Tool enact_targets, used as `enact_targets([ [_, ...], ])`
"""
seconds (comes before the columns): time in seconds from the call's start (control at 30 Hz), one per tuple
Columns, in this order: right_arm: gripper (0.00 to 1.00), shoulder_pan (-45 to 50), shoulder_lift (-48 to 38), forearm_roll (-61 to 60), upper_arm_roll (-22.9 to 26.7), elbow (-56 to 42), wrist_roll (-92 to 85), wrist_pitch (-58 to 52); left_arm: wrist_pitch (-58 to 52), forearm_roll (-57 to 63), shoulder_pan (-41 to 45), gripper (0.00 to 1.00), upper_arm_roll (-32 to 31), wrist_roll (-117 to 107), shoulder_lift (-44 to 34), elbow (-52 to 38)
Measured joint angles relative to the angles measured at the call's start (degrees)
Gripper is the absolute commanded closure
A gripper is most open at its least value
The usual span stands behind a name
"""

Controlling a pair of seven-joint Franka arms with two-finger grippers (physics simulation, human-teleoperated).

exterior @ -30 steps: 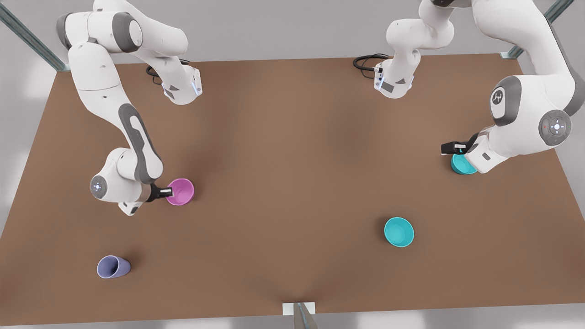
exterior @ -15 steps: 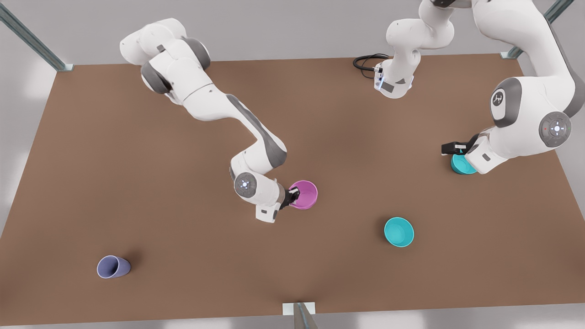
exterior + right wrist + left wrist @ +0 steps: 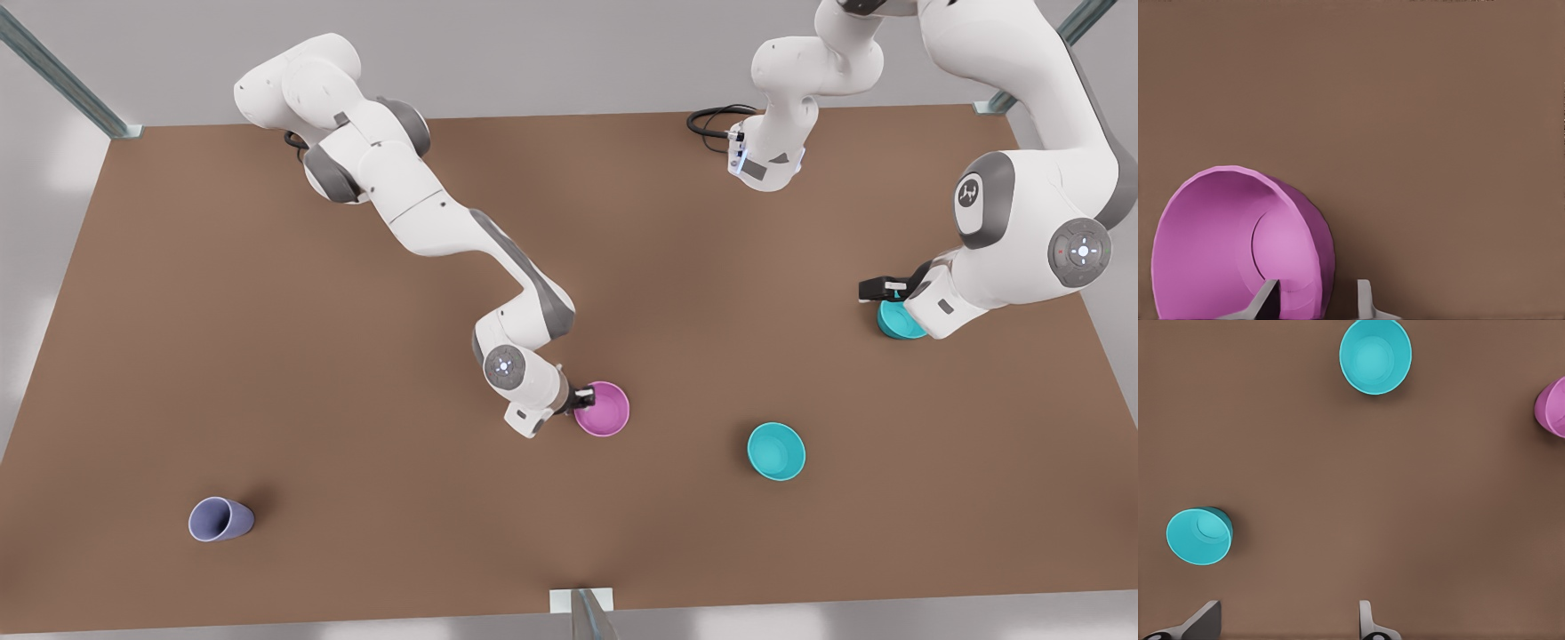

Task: Stack the blue bowl on the pink bowl

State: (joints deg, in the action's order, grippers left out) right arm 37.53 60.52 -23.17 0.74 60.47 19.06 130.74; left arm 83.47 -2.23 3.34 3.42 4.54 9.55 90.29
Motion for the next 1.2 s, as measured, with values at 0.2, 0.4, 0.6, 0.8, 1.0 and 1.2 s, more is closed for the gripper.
enact_targets([
  [0.2,0.0,-8.3,-12.0,0.0,-0.2,-0.1,4.4,-7.0,4.9,-1.4,0.2,0.0,0.0,0.1,6.3,-0.5],
  [0.4,0.0,-31.9,-21.9,14.8,0.1,-0.1,-0.9,-29.1,18.0,-3.6,0.2,0.0,-0.9,0.2,23.5,-6.8],
  [0.6,0.0,-33.6,-44.6,24.8,-0.7,9.6,-8.5,-45.8,29.8,-7.0,-2.3,0.0,-3.5,0.2,36.0,-15.3],
  [0.8,0.0,-36.1,-54.0,25.2,-2.4,20.0,-13.9,-49.7,34.4,-9.4,-3.5,0.0,-4.6,0.3,39.1,-15.9],
  [1.0,0.0,-35.6,-54.0,25.2,-2.5,20.5,-17.7,-50.6,36.1,-10.1,-3.6,0.57,-4.6,0.4,41.0,-15.7],
  [1.2,0.0,-35.4,-53.8,25.1,-2.4,20.3,-20.4,-50.9,36.2,-10.4,-3.4,0.59,-6.6,0.3,41.1,-15.0],
])
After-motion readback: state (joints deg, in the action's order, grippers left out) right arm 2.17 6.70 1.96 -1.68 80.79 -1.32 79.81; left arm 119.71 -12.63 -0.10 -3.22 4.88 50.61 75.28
